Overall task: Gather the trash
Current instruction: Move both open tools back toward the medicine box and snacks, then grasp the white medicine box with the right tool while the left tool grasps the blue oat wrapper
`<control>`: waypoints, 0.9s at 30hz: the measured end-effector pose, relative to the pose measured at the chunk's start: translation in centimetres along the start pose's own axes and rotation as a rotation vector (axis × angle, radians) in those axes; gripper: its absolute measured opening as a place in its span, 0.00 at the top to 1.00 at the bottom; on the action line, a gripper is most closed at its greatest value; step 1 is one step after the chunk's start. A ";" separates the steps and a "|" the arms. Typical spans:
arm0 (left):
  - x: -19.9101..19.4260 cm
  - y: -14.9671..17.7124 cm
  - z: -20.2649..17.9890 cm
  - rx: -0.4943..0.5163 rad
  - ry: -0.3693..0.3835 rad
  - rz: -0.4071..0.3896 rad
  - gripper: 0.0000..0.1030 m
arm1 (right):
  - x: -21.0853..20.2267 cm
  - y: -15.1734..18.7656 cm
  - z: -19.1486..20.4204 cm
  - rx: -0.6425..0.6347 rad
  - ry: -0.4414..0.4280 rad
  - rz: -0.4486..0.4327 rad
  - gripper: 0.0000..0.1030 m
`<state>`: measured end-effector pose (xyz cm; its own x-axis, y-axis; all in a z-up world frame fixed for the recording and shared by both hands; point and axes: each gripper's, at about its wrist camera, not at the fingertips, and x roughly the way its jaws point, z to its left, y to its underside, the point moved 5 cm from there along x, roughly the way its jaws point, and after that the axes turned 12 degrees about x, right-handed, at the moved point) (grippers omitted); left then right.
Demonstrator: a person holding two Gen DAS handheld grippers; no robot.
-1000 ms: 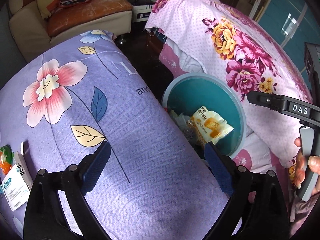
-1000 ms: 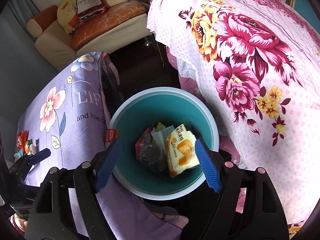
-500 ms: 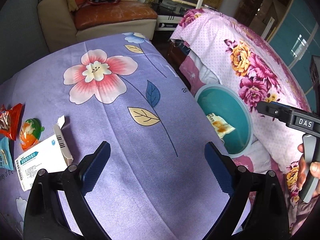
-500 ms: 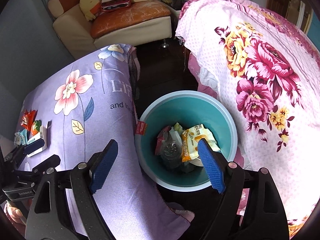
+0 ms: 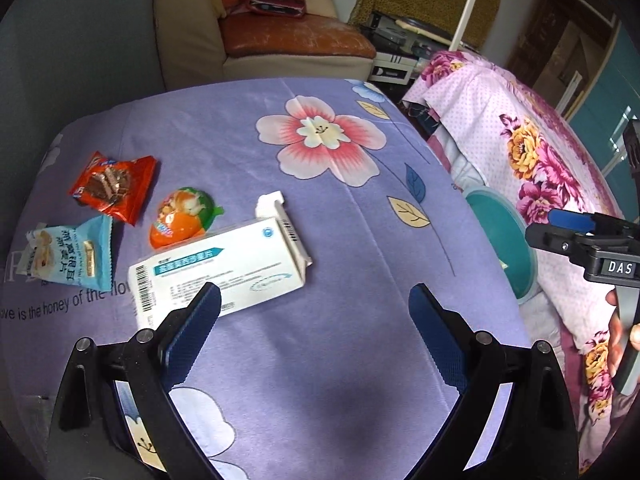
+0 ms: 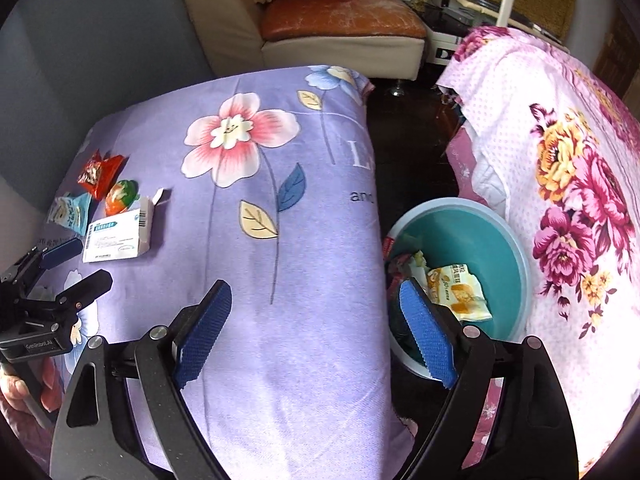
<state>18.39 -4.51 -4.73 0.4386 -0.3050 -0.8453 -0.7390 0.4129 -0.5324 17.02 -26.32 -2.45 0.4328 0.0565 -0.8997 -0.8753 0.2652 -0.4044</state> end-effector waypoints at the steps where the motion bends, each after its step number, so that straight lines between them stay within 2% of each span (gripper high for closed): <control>1: -0.3 0.5 1.0 -0.012 -0.012 0.000 0.08 | 0.3 0.1 1.7 -0.035 -0.009 0.010 0.20; 9: -2.6 4.6 10.1 -0.126 -0.110 0.019 0.08 | 2.4 1.1 10.4 -0.244 -0.044 0.063 0.20; 16: -3.6 7.4 16.1 -0.218 -0.161 0.041 0.08 | 4.8 2.6 17.4 -0.492 -0.055 0.124 0.20; 22: -3.3 8.8 19.2 -0.279 -0.179 0.061 0.08 | 7.2 3.4 21.9 -0.709 -0.054 0.186 0.19; 27: -3.1 9.7 20.6 -0.297 -0.192 0.077 0.08 | 8.7 3.2 24.3 -0.837 -0.044 0.213 0.16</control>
<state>20.44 18.11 -8.16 0.4435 -0.1044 -0.8902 -0.8773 0.1525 -0.4550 23.24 -1.61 -7.56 0.2346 0.0667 -0.9698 -0.8022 -0.5501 -0.2319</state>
